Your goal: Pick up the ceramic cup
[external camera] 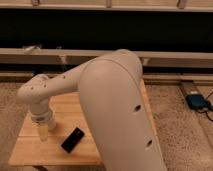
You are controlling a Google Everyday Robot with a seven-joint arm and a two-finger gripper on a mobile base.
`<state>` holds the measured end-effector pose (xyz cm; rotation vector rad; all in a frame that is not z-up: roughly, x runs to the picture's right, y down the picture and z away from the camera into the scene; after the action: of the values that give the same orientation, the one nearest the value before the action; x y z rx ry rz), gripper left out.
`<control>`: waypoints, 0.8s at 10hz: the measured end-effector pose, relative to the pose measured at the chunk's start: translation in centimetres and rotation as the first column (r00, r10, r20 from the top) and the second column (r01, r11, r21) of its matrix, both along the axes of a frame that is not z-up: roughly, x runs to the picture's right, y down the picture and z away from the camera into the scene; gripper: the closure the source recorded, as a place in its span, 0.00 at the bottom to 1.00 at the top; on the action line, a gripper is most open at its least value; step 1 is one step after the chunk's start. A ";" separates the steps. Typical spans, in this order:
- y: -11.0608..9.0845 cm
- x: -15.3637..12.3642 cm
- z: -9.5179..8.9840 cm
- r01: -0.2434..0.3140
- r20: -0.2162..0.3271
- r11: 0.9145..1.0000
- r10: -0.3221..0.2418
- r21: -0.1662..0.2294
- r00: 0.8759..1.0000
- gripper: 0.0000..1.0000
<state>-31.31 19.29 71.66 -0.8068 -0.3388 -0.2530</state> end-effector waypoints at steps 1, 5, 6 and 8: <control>0.1 0.1 0.4 -0.001 -0.006 1.000 0.001 -0.004 1.000 0.20; 1.5 -0.2 1.5 0.040 -0.046 0.999 -0.040 -0.004 0.998 0.20; 1.7 -0.2 1.8 0.053 -0.059 0.999 -0.052 0.004 0.997 0.23; 2.4 -0.7 2.0 0.084 -0.076 0.996 -0.082 0.018 0.994 0.42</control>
<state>-32.00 21.73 73.69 -0.8080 -0.2319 -0.3027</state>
